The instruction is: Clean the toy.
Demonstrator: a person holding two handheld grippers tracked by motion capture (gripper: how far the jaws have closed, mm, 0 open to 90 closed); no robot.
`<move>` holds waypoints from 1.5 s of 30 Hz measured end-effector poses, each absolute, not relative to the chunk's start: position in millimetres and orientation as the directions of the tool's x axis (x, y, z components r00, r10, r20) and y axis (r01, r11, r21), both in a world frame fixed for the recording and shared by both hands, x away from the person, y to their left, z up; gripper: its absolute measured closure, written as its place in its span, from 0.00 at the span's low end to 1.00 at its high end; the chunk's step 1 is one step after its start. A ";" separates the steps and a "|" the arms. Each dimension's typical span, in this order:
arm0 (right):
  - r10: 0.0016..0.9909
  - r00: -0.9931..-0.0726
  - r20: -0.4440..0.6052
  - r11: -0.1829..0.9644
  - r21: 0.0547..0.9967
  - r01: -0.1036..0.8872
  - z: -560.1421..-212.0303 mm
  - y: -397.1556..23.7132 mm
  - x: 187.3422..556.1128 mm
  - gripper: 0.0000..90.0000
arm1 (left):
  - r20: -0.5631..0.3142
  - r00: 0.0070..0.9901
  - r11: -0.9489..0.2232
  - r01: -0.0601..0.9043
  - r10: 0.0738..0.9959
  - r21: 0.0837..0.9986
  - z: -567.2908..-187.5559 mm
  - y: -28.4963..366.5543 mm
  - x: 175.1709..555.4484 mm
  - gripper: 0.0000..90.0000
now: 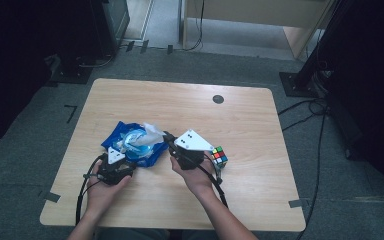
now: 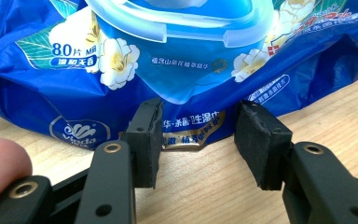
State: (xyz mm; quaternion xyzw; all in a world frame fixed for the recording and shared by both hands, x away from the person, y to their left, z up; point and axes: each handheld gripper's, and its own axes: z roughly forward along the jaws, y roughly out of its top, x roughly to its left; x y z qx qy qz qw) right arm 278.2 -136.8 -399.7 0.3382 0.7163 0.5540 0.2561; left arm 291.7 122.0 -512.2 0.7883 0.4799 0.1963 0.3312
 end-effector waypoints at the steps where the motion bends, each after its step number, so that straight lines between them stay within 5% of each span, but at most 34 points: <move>1: 0.769 -0.640 0.003 0.154 0.970 0.189 -397.0 -140.5 275.6 1.00 | 0.000 0.457 -0.323 0.627 0.889 0.709 -512.1 121.9 291.9 0.58; 23: 0.796 -0.604 0.028 0.120 0.972 0.204 -398.0 -197.2 235.9 1.00 | 0.009 0.354 -0.255 0.655 0.935 0.712 -512.6 127.1 296.6 0.56; 35: 0.790 -0.611 0.049 0.154 0.949 0.275 -434.8 -191.1 235.8 1.00 | 0.005 0.456 -0.287 0.552 0.890 0.783 -508.5 126.7 280.0 0.46; 45: 0.788 -0.611 0.068 0.136 0.950 0.282 -436.0 -193.0 237.8 1.00 | 0.015 0.695 -0.356 0.349 0.719 0.867 -489.4 83.2 245.9 0.33</move>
